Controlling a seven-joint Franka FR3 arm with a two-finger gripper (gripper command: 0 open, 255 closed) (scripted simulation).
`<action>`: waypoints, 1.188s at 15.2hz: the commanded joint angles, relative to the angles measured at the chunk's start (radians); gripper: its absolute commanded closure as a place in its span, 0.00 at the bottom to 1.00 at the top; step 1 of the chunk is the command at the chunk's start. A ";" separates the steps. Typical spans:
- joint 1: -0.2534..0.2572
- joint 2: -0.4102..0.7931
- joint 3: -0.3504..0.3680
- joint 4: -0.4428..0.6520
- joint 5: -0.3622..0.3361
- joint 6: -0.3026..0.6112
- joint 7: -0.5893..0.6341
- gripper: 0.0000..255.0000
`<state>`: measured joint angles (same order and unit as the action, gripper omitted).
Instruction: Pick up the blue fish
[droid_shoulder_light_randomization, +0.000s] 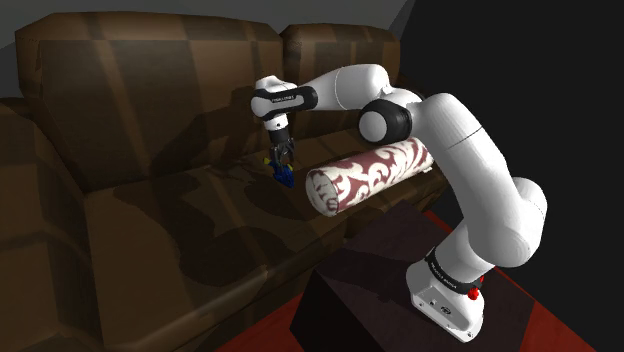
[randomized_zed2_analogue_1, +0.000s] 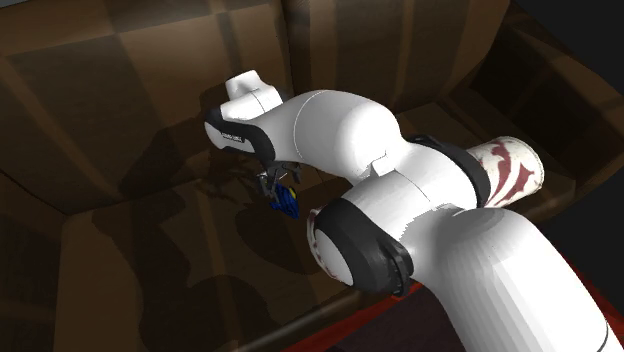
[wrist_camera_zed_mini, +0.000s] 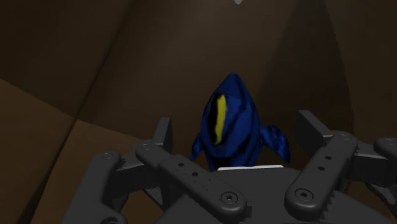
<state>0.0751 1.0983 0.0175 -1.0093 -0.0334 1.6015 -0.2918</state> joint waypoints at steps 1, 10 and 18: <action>0.000 0.015 0.000 0.006 0.000 0.010 0.000 0.00; 0.001 0.017 0.000 0.010 0.000 0.007 0.001 1.00; 0.000 -0.043 0.000 -0.016 0.000 -0.026 -0.001 1.00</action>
<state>0.0744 1.0667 0.0176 -1.0184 -0.0332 1.5793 -0.2926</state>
